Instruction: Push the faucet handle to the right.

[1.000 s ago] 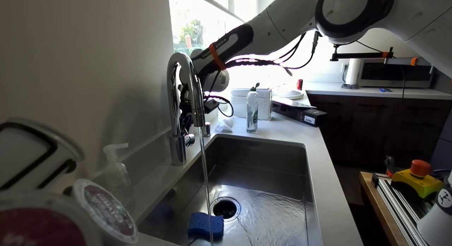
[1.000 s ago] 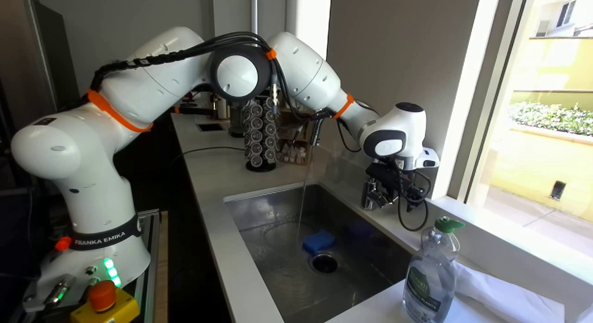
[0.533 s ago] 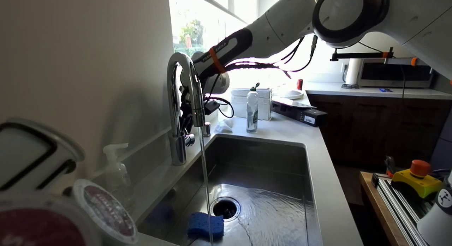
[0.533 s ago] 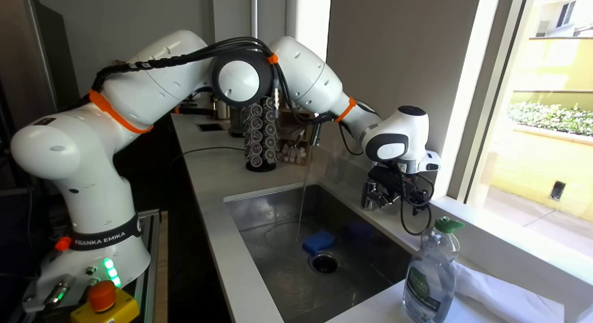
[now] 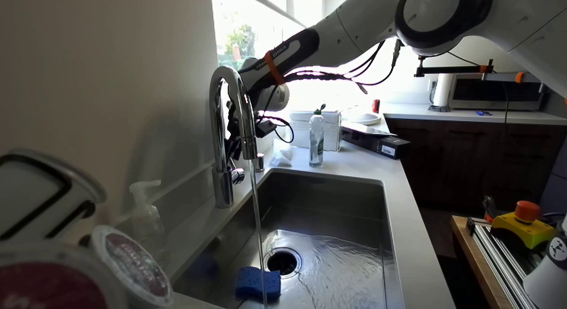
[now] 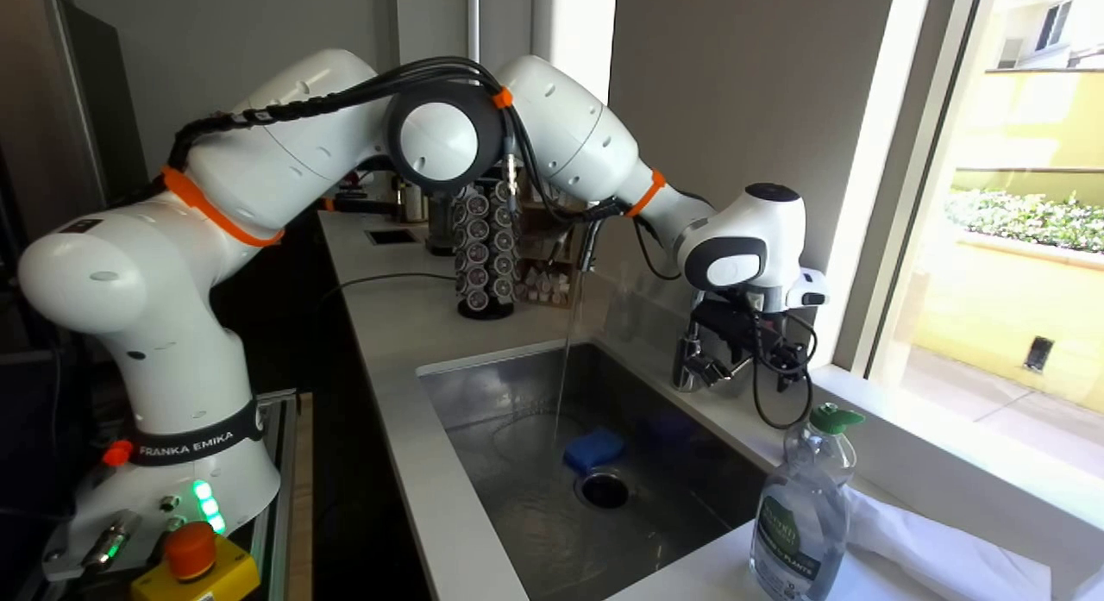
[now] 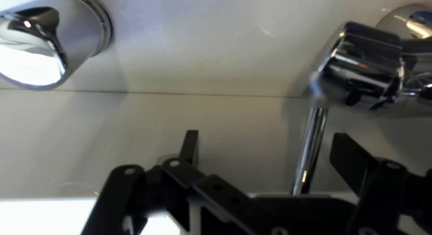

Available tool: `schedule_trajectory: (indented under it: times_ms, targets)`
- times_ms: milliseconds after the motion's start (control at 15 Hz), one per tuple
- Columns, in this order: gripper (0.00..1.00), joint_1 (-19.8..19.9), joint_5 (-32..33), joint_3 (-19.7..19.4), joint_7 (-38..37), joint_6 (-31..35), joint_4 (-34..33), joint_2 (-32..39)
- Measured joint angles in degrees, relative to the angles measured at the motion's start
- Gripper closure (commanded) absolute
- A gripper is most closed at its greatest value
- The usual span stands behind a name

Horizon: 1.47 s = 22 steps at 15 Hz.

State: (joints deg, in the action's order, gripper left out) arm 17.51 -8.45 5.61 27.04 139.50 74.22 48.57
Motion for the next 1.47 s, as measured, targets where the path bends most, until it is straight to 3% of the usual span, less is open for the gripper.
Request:
schedule_trajectory:
  times_ms: [733,1467]
  targets:
    - [0.00,1.91,-1.44,0.71,0.74,-0.08,4.01,-7.47]
    - [0.00,1.45,-0.56,-2.15,0.73,-5.47,12.49,-16.86]
